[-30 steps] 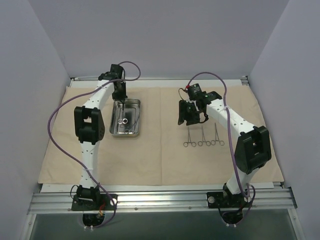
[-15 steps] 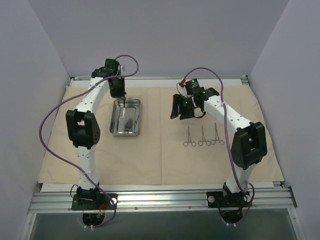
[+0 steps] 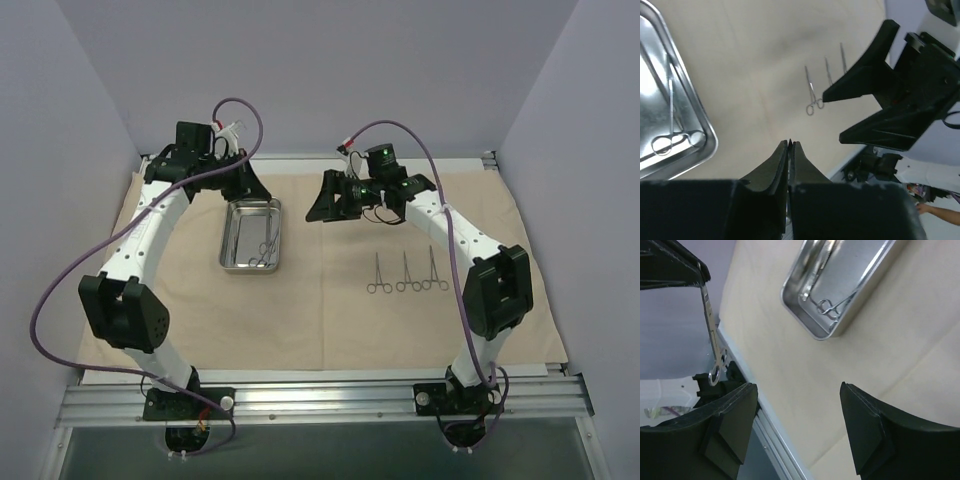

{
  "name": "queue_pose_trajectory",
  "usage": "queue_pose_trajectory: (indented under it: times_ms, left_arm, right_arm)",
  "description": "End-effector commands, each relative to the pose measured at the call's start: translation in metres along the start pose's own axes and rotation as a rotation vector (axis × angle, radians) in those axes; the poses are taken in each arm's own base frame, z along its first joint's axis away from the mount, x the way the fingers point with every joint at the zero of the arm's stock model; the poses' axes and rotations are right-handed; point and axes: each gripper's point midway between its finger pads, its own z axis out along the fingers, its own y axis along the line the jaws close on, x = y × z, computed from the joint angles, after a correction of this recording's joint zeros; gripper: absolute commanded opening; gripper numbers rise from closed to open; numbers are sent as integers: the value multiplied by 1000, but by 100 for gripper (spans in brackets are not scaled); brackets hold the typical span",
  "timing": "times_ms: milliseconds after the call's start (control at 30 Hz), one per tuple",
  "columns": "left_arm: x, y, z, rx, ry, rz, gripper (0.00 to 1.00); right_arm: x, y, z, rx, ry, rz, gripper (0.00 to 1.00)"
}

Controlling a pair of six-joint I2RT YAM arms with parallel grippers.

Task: Open and lay out the surgical kit
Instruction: Place the medical item in the surgical kit.

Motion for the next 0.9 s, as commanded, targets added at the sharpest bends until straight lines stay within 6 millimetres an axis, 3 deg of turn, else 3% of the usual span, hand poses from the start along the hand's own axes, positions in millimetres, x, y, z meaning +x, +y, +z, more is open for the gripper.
queue_pose_trajectory:
  times_ms: [0, 33, 133, 267, 667, 867]
  left_arm:
    - [0, -56, -21, 258, -59, 13, 2]
    - [-1, -70, -32, 302, -95, 48, 2]
    - [8, -85, -42, 391, -100, 44, 2]
    - [21, -103, -51, 506, -102, 26, 2]
    - [29, -120, -62, 603, -105, 1, 2]
    - [32, -120, -62, 611, -102, -18, 2]
  right_arm:
    - [-12, 62, -20, -232, -53, -101, 68]
    - [-16, 72, -24, -267, -72, -125, 68]
    - [-20, 97, -35, -365, -121, -162, 68]
    - [-10, 137, -51, -557, -138, -162, 69]
    - [14, 155, -43, -622, -81, -155, 65]
    - [24, 164, -41, -661, -57, -153, 60]
